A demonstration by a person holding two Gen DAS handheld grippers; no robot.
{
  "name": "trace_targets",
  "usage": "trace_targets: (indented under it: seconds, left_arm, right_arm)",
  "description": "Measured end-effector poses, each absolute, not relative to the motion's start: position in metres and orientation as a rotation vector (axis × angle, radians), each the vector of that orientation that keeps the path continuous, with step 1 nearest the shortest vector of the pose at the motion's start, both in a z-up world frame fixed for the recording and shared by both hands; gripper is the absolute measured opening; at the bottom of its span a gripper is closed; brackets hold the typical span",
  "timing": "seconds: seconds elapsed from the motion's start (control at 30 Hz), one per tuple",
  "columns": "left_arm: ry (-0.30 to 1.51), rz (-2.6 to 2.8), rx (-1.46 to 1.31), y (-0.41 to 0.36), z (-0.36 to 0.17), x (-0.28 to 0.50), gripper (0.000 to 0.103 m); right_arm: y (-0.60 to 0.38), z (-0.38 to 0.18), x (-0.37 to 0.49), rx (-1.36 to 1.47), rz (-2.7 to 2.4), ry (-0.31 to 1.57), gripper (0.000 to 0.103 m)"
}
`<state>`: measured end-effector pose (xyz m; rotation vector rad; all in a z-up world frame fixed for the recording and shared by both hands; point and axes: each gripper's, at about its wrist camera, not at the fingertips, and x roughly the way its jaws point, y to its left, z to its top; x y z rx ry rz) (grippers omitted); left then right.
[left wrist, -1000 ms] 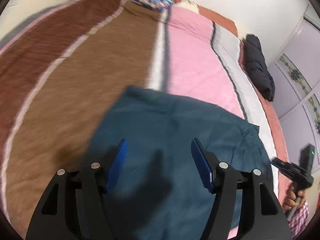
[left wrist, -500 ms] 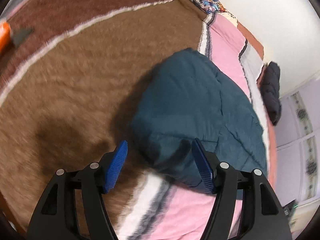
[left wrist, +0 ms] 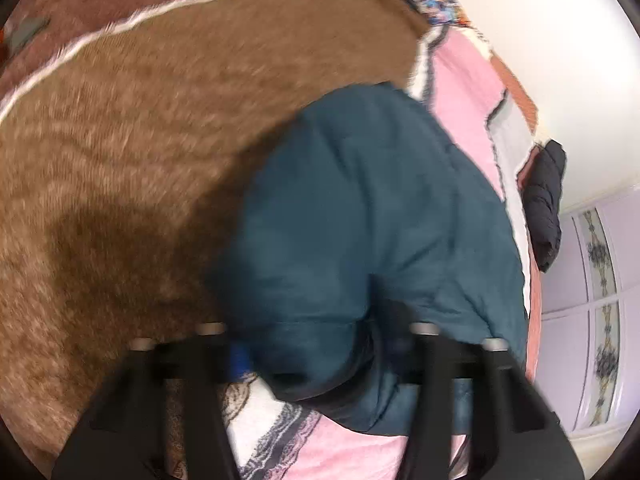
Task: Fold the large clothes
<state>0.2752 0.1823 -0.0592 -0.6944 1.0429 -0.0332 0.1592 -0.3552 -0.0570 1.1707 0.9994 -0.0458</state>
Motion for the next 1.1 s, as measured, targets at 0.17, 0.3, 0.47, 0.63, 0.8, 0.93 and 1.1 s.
trace_targets:
  seconds: [0.17, 0.3, 0.47, 0.63, 0.8, 0.93, 1.1]
  left_arm:
    - [0.984, -0.074, -0.582, 0.169, -0.029, 0.252, 0.024]
    - [0.975, -0.098, -0.568, 0.166, -0.018, 0.219, 0.024]
    - [0.991, -0.093, -0.620, 0.175, -0.024, 0.178, 0.024]
    - [1.017, -0.055, -0.631, 0.174, -0.041, 0.159, 0.025]
    - [1.022, 0.022, -0.619, 0.169, -0.051, 0.163, 0.030]
    - [1.015, 0.089, -0.583, 0.163, -0.049, 0.163, 0.041]
    - [1.002, 0.178, -0.591, 0.162, -0.046, 0.163, 0.055]
  right_arm:
    - [-0.357, -0.033, 0.150, 1.078, -0.013, 0.966, 0.019]
    - [-0.362, -0.020, 0.127, 1.030, -0.006, 0.973, 0.019]
    - [-0.357, -0.021, 0.087, 0.997, -0.001, 0.992, 0.019]
    - [-0.355, -0.035, 0.069, 0.974, -0.001, 1.021, 0.019]
    - [-0.347, -0.040, 0.078, 0.900, -0.005, 1.048, 0.020]
    - [-0.347, -0.043, 0.079, 0.861, 0.010, 1.068, 0.021]
    - [-0.342, -0.041, 0.082, 0.794, 0.016, 1.093, 0.022]
